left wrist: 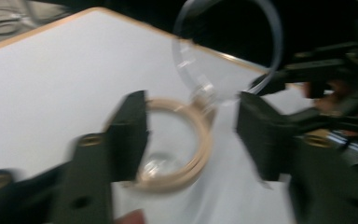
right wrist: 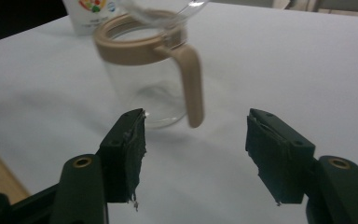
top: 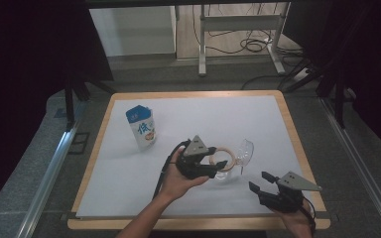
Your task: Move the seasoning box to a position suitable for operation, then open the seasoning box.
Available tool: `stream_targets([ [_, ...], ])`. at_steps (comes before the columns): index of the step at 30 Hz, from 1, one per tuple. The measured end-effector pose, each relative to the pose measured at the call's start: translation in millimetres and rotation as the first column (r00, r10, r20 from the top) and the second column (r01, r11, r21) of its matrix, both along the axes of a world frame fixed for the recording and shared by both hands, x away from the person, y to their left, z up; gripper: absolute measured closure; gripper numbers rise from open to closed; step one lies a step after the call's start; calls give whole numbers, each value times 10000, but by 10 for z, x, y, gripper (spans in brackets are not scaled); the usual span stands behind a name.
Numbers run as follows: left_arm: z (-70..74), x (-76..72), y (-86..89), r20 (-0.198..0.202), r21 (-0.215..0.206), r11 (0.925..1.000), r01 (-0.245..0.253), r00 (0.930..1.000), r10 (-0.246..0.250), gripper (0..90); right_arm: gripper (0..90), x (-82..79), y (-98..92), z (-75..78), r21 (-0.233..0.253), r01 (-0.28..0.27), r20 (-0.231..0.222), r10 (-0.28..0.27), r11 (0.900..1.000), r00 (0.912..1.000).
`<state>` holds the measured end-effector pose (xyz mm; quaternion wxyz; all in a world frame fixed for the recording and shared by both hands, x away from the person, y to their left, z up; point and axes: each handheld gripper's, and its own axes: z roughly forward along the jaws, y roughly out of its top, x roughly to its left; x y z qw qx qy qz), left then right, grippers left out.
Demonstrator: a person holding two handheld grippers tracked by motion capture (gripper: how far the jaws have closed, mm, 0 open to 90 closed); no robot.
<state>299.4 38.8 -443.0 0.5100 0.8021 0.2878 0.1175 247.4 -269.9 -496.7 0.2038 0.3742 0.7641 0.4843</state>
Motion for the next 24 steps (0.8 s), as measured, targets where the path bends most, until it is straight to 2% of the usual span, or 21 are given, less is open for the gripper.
stream_targets([
  [2, -54, -23, 150, -38, -136, 9996, -250, 9997, 250, 303, 362, -40, 49, -39, 37, -136, -77, 136, 9999, 9999],
  [3, -114, -56, 324, -87, -342, 9980, -526, 9986, 524, 299, 361, -53, 68, -48, -17, -157, -58, 157, 9999, 9999],
  [4, -114, -56, 324, -87, -342, 9980, -526, 9986, 524, 287, 361, -53, 68, -48, -17, -157, -58, 157, 9999, 9999],
  [7, -178, -112, 550, 20, -542, 9952, -812, 9967, 815, 268, 359, -151, 196, -37, -87, -392, 160, 393, 9992, 9991],
  [12, -230, -177, 909, 11, -933, 9860, -1383, 9903, 1390, 245, 358, -306, 354, -17, -175, -832, 358, 838, 9964, 9958],
  [15, -235, -213, 1082, 178, -897, 9805, -1748, 9840, 1771, 243, 358, -369, 428, -27, -245, -939, 387, 948, 9953, 9947],
  [18, -245, -226, 1223, 271, -846, 9758, -2017, 9785, 2046, 245, 361, -401, 475, -42, -75, -1084, 321, 1086, 9941, 9936],
  [24, -295, -217, 1459, 137, -836, 9634, -2546, 9664, 2566, 252, 361, -456, 554, 0, -142, -1361, 359, 1365, 9906, 9900],
])
